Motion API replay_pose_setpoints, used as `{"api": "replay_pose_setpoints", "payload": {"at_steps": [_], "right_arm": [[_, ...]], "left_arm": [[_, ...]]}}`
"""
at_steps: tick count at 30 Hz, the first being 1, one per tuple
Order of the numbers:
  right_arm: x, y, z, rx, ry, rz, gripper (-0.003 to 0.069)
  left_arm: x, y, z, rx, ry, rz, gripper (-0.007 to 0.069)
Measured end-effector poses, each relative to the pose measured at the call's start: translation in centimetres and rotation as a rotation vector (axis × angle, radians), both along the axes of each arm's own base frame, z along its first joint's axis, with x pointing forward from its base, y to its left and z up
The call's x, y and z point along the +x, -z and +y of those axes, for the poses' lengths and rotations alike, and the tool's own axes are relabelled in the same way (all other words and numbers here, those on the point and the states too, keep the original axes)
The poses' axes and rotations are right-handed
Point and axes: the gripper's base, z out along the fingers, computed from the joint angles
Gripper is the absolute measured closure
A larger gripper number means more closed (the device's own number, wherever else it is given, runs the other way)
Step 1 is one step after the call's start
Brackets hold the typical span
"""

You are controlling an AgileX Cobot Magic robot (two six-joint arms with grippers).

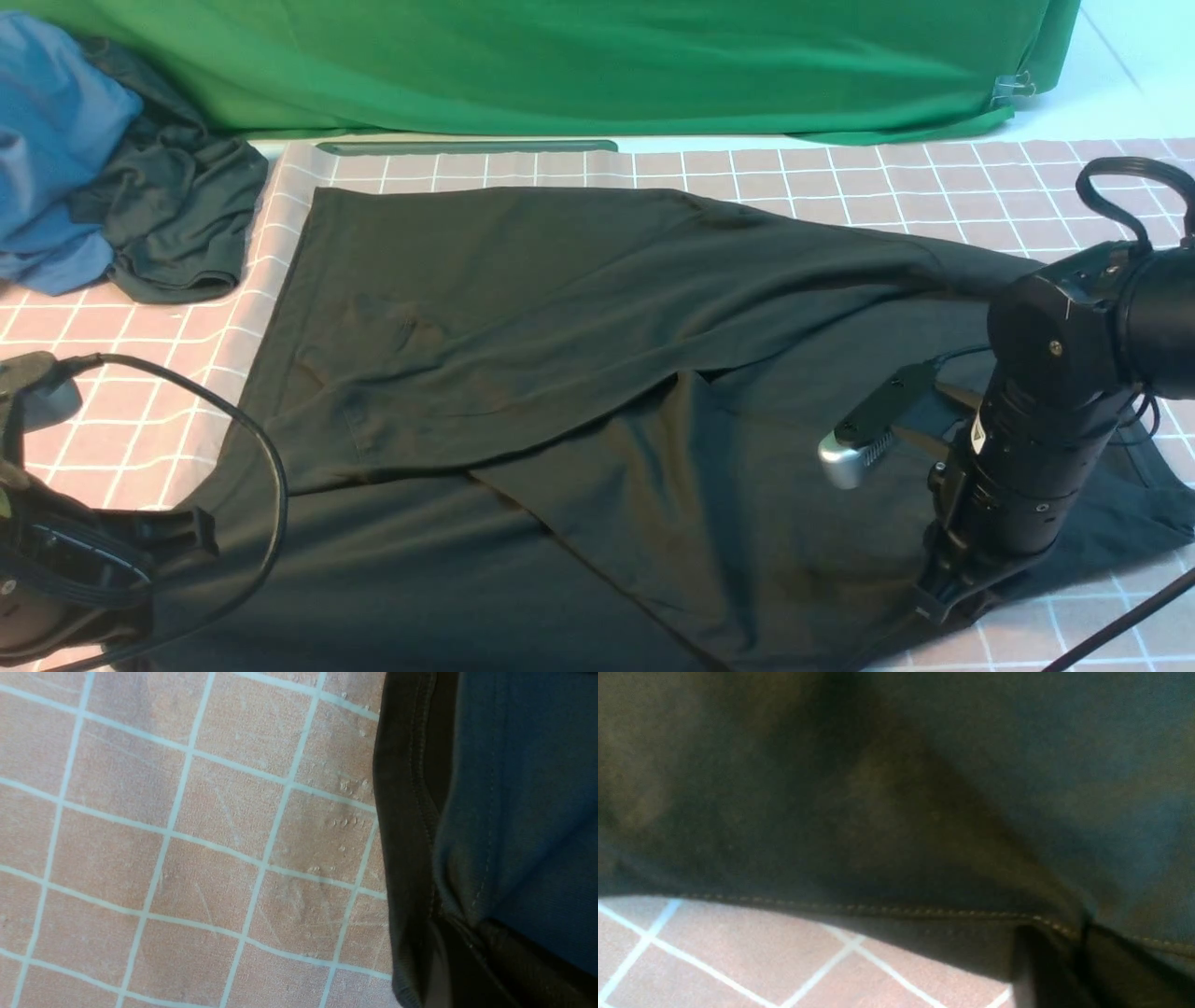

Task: Fold a long-sleeved shirt over a pink coffee tablecloth.
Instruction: 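Grasp the near edge of the shirt at its hem and shoulder corners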

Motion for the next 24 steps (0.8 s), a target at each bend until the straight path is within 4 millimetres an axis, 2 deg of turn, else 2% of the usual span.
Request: {"api": "replay_pose_setpoints", "payload": {"at_steps": [1, 3, 10, 18, 22, 24], "right_arm": [[-0.1, 0.0, 0.0, -0.004, 0.003, 0.009, 0.0593], [-0.4, -0.3, -0.2, -0.013, 0.007, 0.029, 0.0608], [-1.6, -3.0, -0.7, -0.012, 0.022, 0.026, 0.0610], [-2.2, -3.0, -1.0, -0.035, 0.028, 0.075, 0.0608], [-1.9, -2.7, -0.9, -0.023, 0.041, 0.032, 0.0537], [-1.8, -2.7, -0.9, -0.020, 0.043, 0.011, 0.0400]], "left_arm": [[0.0, 0.0, 0.0, 0.000, 0.000, 0.000, 0.0594], [0.0, 0.0, 0.0, 0.000, 0.000, 0.000, 0.0594], [0.0, 0.0, 0.0, 0.001, 0.002, 0.000, 0.0594], [-0.1, 0.0, 0.0, 0.002, 0.001, 0.014, 0.0594], [-0.1, 0.0, 0.0, 0.002, 0.001, 0.014, 0.0594], [-0.1, 0.0, 0.0, 0.002, 0.001, 0.014, 0.0594]]}}
